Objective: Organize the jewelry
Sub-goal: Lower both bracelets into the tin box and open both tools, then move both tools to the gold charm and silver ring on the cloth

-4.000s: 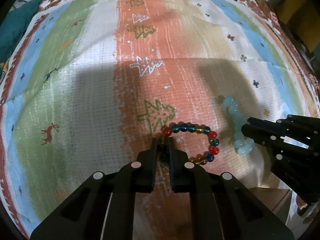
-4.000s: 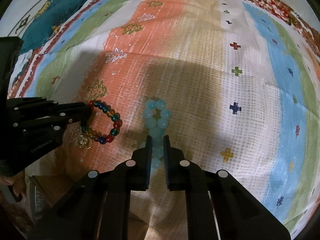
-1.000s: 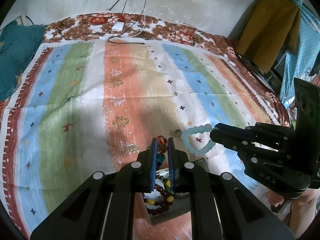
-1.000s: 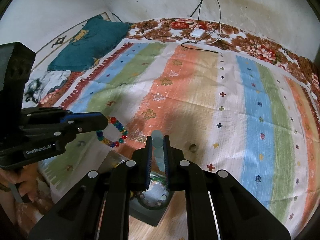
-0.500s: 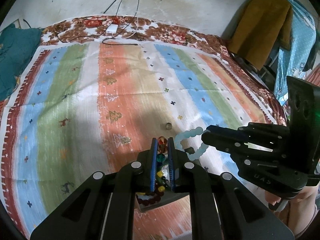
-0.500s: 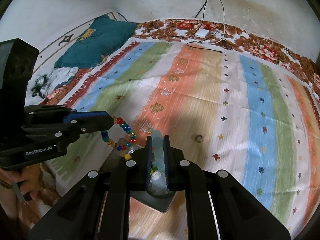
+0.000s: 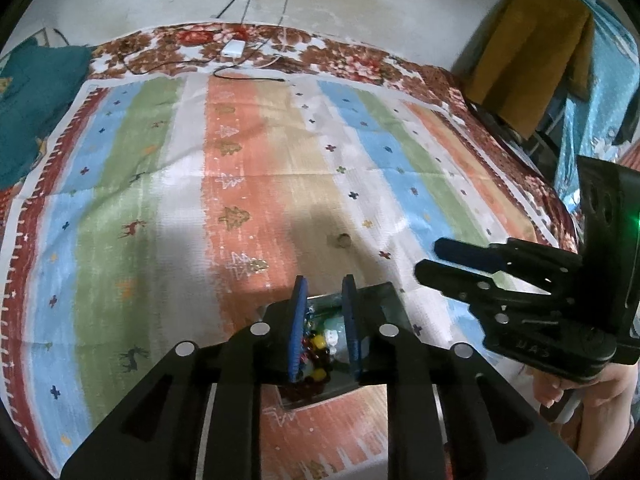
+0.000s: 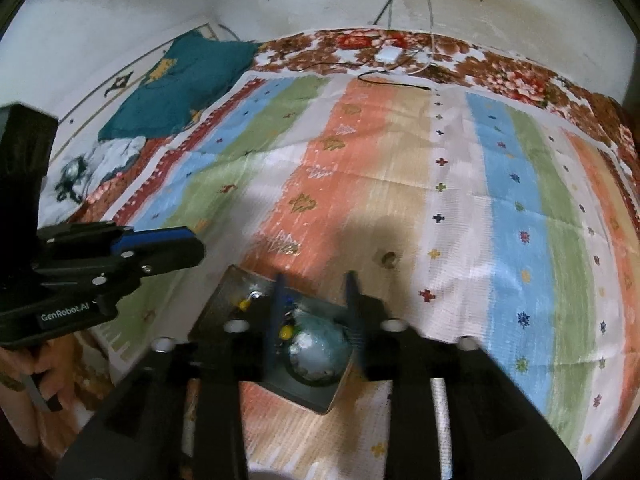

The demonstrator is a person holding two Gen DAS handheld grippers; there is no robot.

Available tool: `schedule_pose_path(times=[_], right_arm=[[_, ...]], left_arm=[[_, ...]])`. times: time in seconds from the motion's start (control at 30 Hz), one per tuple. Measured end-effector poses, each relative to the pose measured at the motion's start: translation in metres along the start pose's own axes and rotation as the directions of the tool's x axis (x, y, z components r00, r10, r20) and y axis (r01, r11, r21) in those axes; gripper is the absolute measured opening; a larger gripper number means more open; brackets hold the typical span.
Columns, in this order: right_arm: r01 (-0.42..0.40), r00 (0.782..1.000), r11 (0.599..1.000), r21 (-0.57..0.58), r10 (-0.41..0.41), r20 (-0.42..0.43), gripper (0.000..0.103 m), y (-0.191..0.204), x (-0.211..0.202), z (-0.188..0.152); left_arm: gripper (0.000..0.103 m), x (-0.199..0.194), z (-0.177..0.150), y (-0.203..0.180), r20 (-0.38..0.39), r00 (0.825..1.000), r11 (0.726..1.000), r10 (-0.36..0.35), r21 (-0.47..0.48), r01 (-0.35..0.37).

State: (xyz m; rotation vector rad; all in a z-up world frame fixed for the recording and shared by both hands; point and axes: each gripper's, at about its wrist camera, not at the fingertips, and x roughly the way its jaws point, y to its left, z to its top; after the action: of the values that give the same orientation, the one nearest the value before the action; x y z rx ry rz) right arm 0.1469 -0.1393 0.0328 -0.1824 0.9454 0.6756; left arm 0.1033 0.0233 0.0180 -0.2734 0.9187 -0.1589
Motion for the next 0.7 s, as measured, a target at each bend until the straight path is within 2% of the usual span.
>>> schedule_pose_path(times=[0.17,0.27,0.37,0.7], right_arm=[[0.022,1.0,0.999,0.029,-0.022,-0.014,0.041,-0.011,0.006,0.002],[0.027,0.999,0.999,0.046,-0.026,-0.026,0.047,-0.016,0.012,0.004],[0.035,0.999,0.998,0.053,-0.033,-0.041,0.049,-0.02,0.017,0.006],[0.051,0.995,0.997,0.051,-0.046,-0.089,0.05,-0.027,0.038,0.014]], left_arm=[[0.032,0.007,0.003,0.014,-0.016,1.0,0.999,0.012,-0.038,-0.013],[0.036,0.012,0.006,0.021,-0.027,1.0,0.998,0.008,-0.068,-0.01],[0.042,0.018,0.007,0.027,-0.044,0.999,0.996,0.005,-0.089,-0.009],[0.047,0.041,0.013,0.036,-0.101,0.995,0.992,0.008,-0.126,-0.021]])
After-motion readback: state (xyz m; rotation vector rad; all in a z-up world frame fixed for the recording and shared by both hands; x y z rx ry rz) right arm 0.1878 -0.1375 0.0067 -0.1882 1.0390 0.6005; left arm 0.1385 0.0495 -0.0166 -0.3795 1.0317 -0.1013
